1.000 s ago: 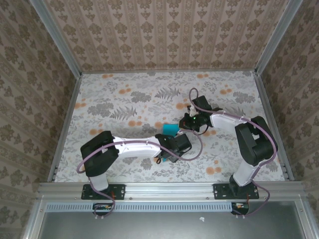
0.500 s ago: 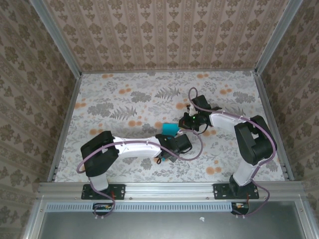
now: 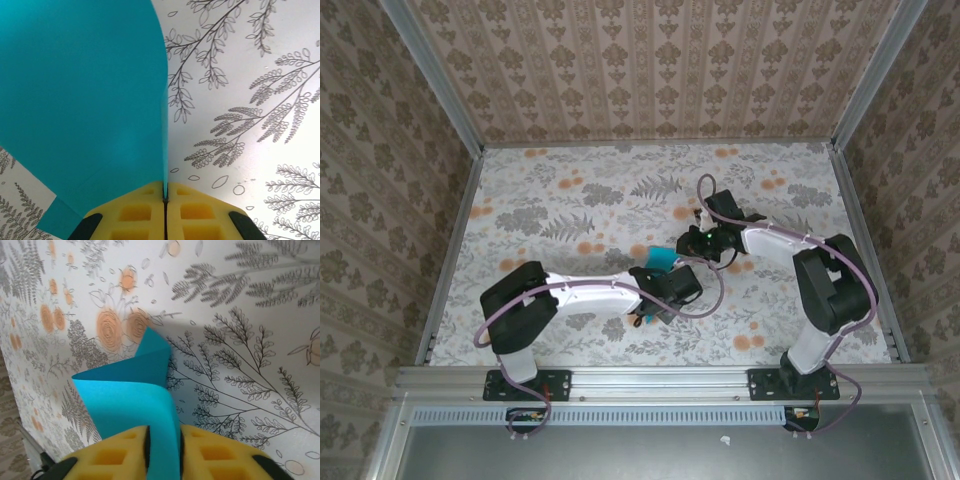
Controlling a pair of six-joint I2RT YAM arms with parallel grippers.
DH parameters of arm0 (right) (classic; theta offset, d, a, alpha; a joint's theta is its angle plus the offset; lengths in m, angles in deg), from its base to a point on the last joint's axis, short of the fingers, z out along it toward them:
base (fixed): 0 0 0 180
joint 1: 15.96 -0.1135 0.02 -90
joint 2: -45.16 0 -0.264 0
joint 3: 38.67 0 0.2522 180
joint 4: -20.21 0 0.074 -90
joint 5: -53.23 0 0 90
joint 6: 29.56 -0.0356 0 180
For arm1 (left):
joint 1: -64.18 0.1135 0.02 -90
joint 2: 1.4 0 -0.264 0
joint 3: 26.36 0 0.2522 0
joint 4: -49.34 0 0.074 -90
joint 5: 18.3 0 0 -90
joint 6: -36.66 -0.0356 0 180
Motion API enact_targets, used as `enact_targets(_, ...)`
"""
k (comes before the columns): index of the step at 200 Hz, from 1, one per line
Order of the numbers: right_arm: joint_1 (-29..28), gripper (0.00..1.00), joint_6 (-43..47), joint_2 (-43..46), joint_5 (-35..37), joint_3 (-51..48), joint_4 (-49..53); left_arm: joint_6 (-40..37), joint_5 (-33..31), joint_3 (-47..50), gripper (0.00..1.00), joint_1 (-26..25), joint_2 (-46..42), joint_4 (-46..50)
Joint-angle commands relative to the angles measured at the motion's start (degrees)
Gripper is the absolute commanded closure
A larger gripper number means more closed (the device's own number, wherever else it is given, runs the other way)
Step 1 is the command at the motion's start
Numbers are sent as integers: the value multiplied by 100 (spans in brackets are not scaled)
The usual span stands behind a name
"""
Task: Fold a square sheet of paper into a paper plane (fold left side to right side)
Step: Fold the wing for the fifth time at the center of the table.
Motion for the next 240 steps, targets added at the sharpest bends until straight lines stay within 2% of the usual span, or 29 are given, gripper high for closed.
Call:
enact_targets(1,31,57,311,830,828,-22,147,109,411,240,94,213,-383,-305)
enact_targets(29,105,24,377,2089,2010,-625,84,271,970,578,95,575,-646,-700)
enact_targets(52,178,0,263,3129,2466,-1409,-261,398,1313,757,97,830,-814,-892)
enact_targets(75,237,0,172,3655,2388,-1885,-397,557,1598,921,98,1045,-920,-1185)
enact_targets(103,273,0,214,3886,2212,-2057,-149,819,1956,1172,100,1278,-1064,-1659)
enact_targets(123,276,0,80,4033,2080,-2306,-349,997,2151,1294,100,1379,-1079,-1952)
enact_targets(172,286,0,-50,3859,1597,-2484,-604,1333,2382,1397,100,1437,-975,-2446)
enact_targets(240,281,0,-11,3743,1389,-2511,-741,1743,2723,1542,100,1584,-935,-2791)
